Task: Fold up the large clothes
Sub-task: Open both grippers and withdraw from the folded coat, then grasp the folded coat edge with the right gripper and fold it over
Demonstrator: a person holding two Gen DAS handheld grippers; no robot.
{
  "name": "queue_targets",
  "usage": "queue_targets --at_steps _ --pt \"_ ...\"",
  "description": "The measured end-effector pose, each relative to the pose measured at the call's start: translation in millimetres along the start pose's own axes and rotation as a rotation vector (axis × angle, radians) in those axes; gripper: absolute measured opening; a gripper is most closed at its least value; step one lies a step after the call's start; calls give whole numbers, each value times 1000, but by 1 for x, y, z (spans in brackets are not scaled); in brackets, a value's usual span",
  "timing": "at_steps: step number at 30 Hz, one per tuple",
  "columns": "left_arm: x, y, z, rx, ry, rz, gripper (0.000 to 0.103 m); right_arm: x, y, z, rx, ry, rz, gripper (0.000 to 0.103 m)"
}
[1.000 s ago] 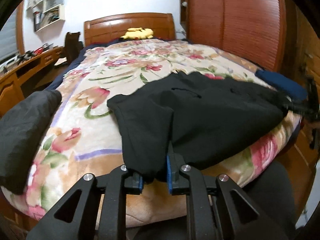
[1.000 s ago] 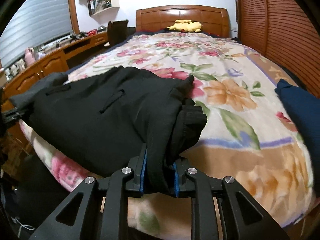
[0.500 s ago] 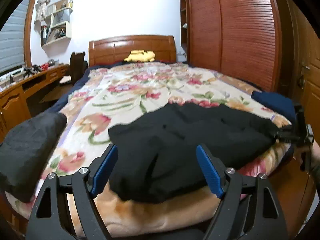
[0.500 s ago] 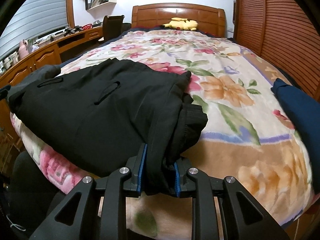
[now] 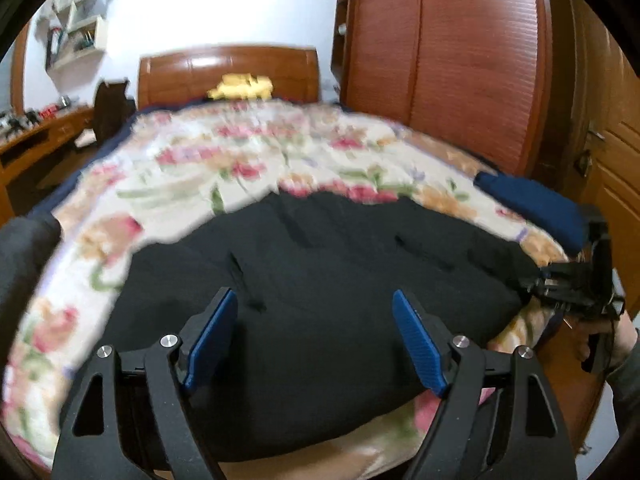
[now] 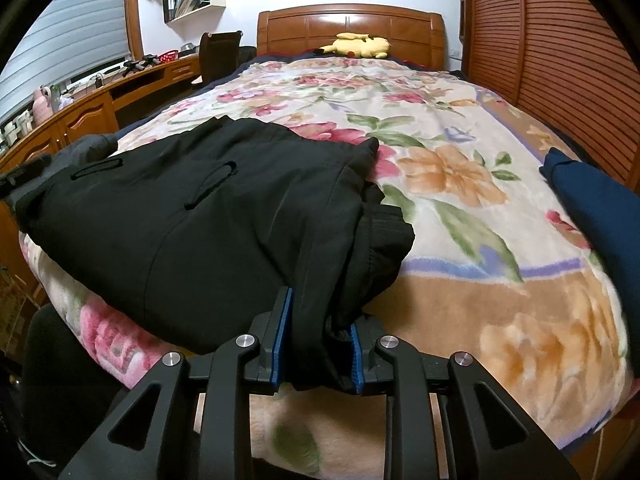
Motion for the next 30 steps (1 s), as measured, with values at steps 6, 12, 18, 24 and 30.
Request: queue_targets --at_steps 6,12,18,24,30 --pt "-3 -18 35 -72 8 -15 77 3 1 2 4 -29 1 34" --pt "1 -20 43 -70 7 -21 77 8 1 2 23 -79 55 64" --pt "3 -21 44 -65 7 -26 77 15 -8 6 11 -159 26 71" --pt "3 -21 45 -64 7 -25 77 20 -11 7 13 -237 -8 71" --pt "3 -21 45 -65 9 -25 77 13 -6 -5 28 -202 -70 30"
Point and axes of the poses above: each gripper's, at about its wrist camera, not at the fingertips, and y roughly against the way its jaws point, x to its right, z to its underside, the point moved 1 cm from there along -y, roughly the way its jaws point, and after that the axes turned 14 degrees about x, right-handed, at the moved point
